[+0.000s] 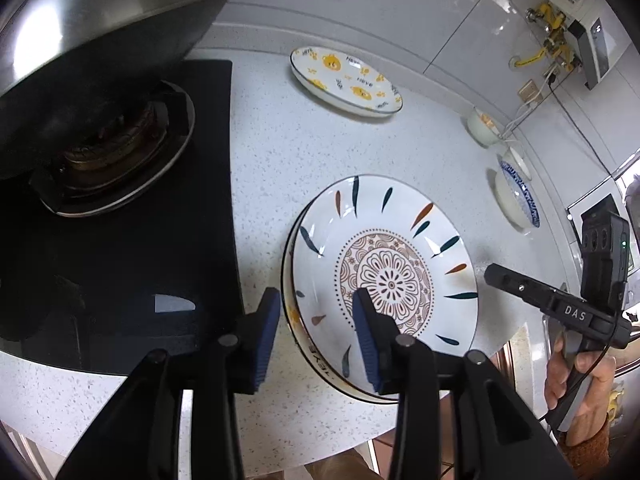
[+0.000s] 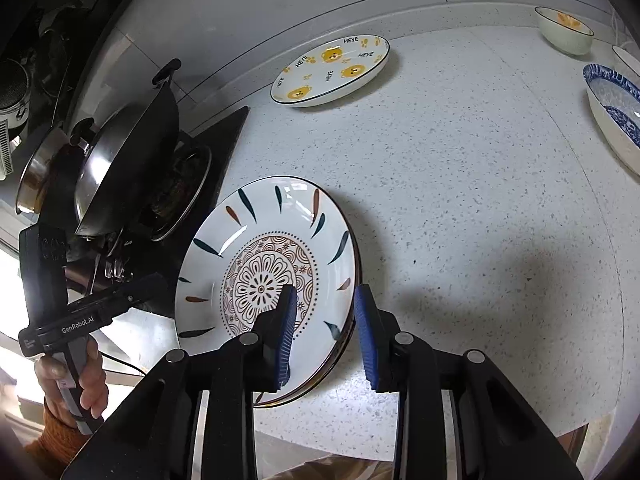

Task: Organize plates and bowls
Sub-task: 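Carry the mandala plate onto the bear-print plate and open the right gripper, then move the right gripper to the smaller bear-print plate and grasp its rim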

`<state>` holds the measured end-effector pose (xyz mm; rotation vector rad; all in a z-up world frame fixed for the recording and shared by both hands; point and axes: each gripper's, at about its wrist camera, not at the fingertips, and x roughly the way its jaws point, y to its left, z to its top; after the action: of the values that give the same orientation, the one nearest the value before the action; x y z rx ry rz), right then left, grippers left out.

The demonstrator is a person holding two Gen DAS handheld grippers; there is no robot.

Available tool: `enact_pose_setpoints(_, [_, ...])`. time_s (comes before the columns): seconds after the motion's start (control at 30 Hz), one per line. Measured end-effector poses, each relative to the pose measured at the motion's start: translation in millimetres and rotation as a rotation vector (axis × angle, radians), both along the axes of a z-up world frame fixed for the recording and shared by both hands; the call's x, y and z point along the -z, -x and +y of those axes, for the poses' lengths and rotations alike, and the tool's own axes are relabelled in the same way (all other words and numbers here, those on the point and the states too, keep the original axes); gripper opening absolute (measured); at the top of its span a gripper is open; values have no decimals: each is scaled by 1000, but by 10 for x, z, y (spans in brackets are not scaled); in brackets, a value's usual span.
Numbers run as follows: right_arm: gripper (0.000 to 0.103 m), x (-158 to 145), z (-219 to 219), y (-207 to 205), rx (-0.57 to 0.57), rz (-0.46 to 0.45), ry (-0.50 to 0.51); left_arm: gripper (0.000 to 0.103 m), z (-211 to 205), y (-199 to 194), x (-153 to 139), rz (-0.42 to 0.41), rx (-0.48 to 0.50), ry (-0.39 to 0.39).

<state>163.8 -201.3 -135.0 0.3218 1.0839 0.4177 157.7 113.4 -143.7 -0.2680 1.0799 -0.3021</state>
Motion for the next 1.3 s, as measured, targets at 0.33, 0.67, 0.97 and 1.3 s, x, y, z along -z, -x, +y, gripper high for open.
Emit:
enact_pose_setpoints(0.33, [54,-433,-56,279,43,-121,16,41,99,339,-368,-161,78,38])
enact_pose_setpoints(0.67, [71,-1002,-324,238,79,-273,3,42,-169,213,-899,-347,52,-149])
enact_pose_setpoints(0.97, [81,-978,-580,-725,-5,-260,-80,44,-590,-830,-902,-281,34,-171])
enact_pose_setpoints(1.3, [87,-609,-628,-2113,-125,-168,-106,51,-834,-2193,-532,-155,-48,-202])
